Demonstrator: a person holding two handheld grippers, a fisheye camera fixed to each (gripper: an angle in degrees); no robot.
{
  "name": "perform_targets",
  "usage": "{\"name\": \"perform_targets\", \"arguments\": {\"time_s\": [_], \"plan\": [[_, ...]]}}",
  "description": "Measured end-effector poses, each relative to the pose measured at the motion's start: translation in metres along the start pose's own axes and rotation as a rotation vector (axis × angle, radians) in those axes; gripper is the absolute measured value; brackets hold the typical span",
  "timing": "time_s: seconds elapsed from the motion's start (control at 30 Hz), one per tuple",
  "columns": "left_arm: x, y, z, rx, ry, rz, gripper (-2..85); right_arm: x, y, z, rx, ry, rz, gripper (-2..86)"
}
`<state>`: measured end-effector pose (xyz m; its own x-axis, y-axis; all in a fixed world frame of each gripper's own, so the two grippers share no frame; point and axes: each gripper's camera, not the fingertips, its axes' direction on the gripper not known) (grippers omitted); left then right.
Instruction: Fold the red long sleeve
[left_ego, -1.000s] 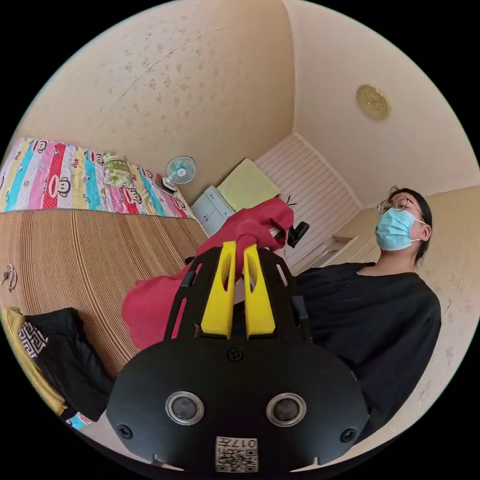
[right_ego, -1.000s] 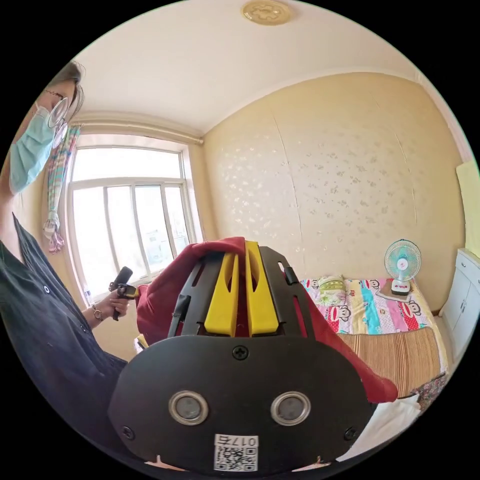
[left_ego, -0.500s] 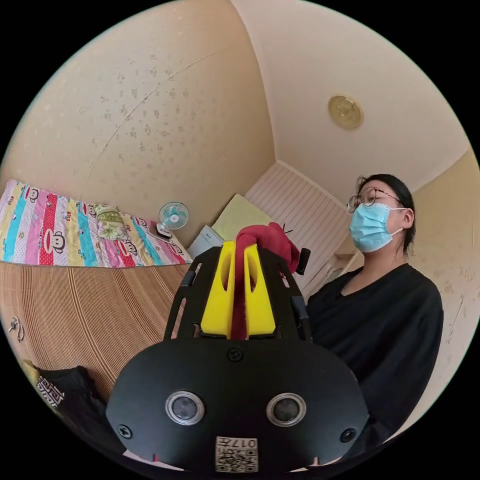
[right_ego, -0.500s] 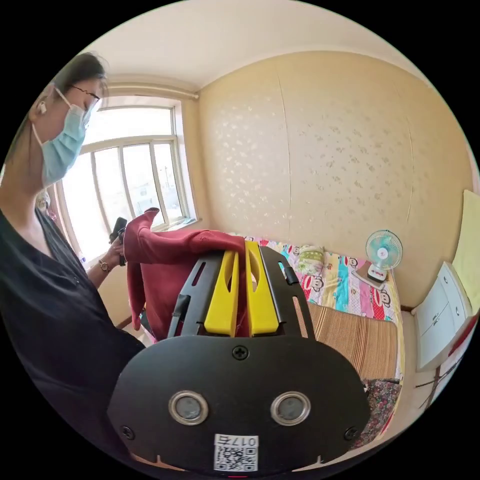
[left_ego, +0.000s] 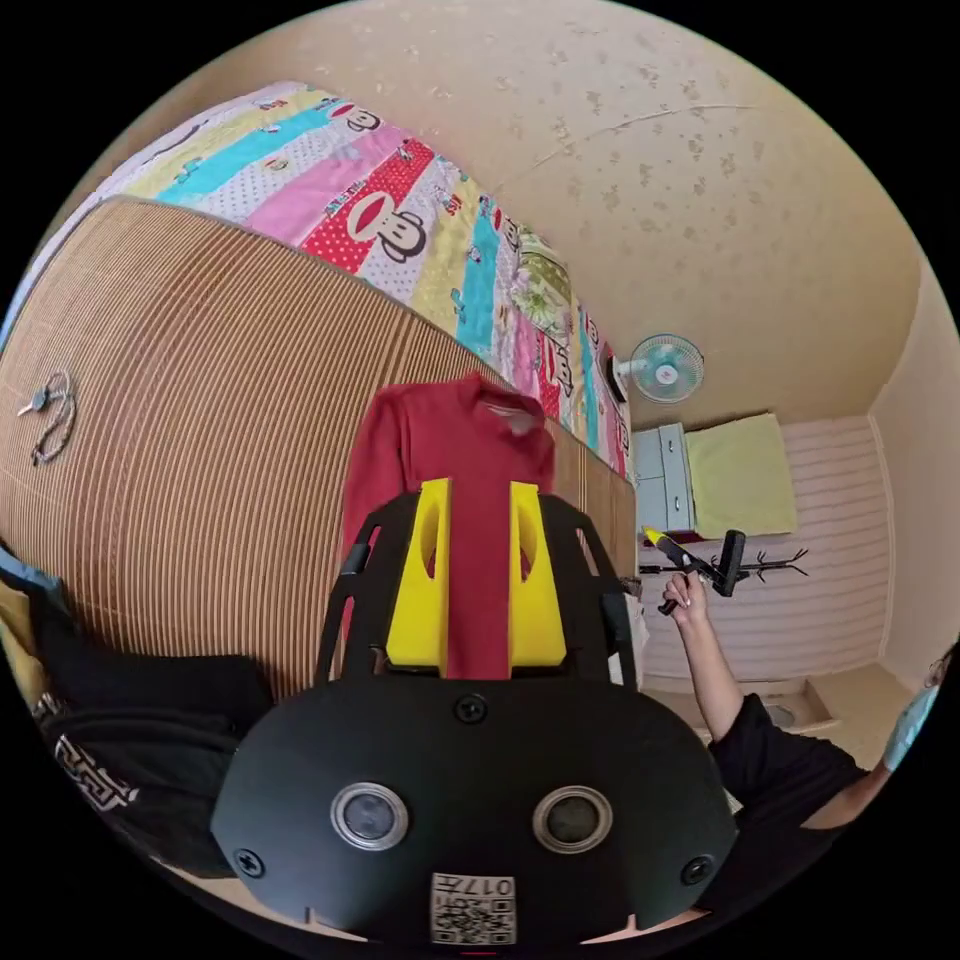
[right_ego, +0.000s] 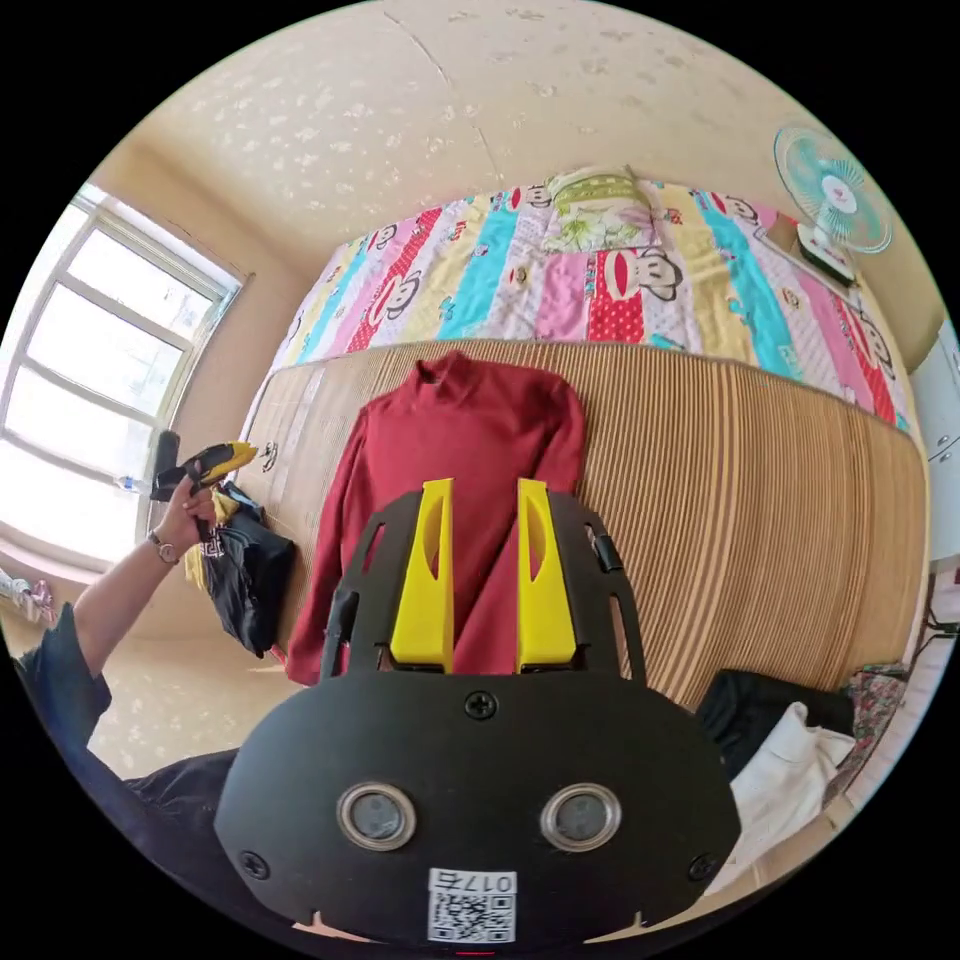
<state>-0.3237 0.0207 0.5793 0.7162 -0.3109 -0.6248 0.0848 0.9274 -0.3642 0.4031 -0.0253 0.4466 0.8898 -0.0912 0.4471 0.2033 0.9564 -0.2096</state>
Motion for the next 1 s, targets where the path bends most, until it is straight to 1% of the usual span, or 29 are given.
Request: {"name": "perform_targets", "arguments": {"time_s": [0.03,0.07,0.13,0.2,0.23,0.3,0.33,0.37,0.4,0.43,0.5,0.53,0.57,0.6,0.63,0.67,0.7,0.73,0.77,0.8,0.83,0.87,0.9,0.93,0.97,1.0], "plan": [[-0.005,0.017,0.011,-0.015,-0.015,-0.008,9.6,0.005,0.028,0.032,-0.060,0.021,0.007,10.8],[-0.014,0.052,0.029,-0.031,-0.036,-0.031,9.9,0.010,0.058,0.062,-0.109,0.043,0.024,12.0],[-0.020,0.103,0.043,-0.001,-0.087,-0.065,10.1,0.013,0.098,0.097,-0.170,0.041,0.048,13.5],[-0.013,0.163,0.047,0.073,-0.210,-0.086,10.4,0.006,0.132,0.122,-0.203,0.032,0.050,14.4],[-0.010,0.175,0.048,0.085,-0.246,-0.088,10.4,-0.001,0.151,0.136,-0.226,0.063,0.039,14.4],[-0.006,0.207,0.065,0.050,-0.377,-0.106,10.0,-0.014,0.173,0.151,-0.240,0.139,0.014,13.2],[-0.007,0.211,0.073,0.031,-0.386,-0.105,9.9,-0.024,0.183,0.153,-0.200,0.197,-0.014,12.0],[-0.006,0.219,0.082,0.059,-0.390,-0.089,8.1,-0.031,0.189,0.155,-0.173,0.241,-0.035,10.1],[-0.003,0.220,0.087,0.088,-0.390,-0.071,6.4,-0.033,0.191,0.156,-0.162,0.246,-0.038,9.1],[-0.001,0.218,0.089,0.077,-0.383,-0.065,5.7,-0.036,0.193,0.157,-0.135,0.248,-0.034,6.6],[0.011,0.195,0.087,-0.057,-0.368,-0.030,3.9,-0.033,0.190,0.154,-0.142,0.222,0.007,4.1],[0.017,0.190,0.081,-0.066,-0.362,-0.007,3.6,-0.027,0.185,0.141,-0.141,0.174,0.058,3.2],[0.032,0.187,0.056,-0.005,-0.358,0.059,3.2,-0.017,0.180,0.116,-0.094,0.090,0.122,2.7],[0.047,0.188,0.022,0.087,-0.398,0.093,3.0,-0.012,0.178,0.100,-0.054,0.046,0.139,2.6],[0.052,0.187,0.004,0.124,-0.418,0.091,2.9,-0.002,0.174,0.066,0.034,0.018,0.157,2.3],[0.058,0.188,-0.036,0.209,-0.438,0.081,2.9,0.010,0.169,0.030,0.113,0.074,0.166,2.4],[0.060,0.190,-0.078,0.307,-0.471,0.065,3.0,0.017,0.166,0.013,0.146,0.116,0.168,2.4],[0.059,0.192,-0.098,0.356,-0.496,0.051,3.0,0.034,0.159,-0.017,0.204,0.212,0.168,2.6],[0.055,0.196,-0.139,0.461,-0.554,0.005,2.8,0.056,0.152,-0.043,0.244,0.321,0.201,2.8],[0.050,0.204,-0.176,0.580,-0.596,-0.055,2.4,0.068,0.150,-0.056,0.267,0.371,0.243,2.9],[0.048,0.210,-0.191,0.636,-0.608,-0.081,2.3,0.089,0.152,-0.080,0.346,0.435,0.349,3.3],[0.045,0.222,-0.213,0.726,-0.611,-0.112,2.1,0.098,0.163,-0.102,0.472,0.441,0.404,3.7],[0.047,0.231,-0.220,0.770,-0.597,-0.115,2.8,0.098,0.168,-0.109,0.519,0.432,0.405,4.0],[0.048,0.235,-0.219,0.772,-0.586,-0.108,3.2,0.094,0.175,-0.110,0.548,0.428,0.390,4.7],[0.052,0.237,-0.205,0.733,-0.549,-0.087,5.3,0.088,0.180,-0.095,0.493,0.425,0.379,6.0],[0.055,0.236,-0.177,0.649,-0.491,-0.055,7.0,0.085,0.182,-0.082,0.450,0.411,0.375,6.7]]}}
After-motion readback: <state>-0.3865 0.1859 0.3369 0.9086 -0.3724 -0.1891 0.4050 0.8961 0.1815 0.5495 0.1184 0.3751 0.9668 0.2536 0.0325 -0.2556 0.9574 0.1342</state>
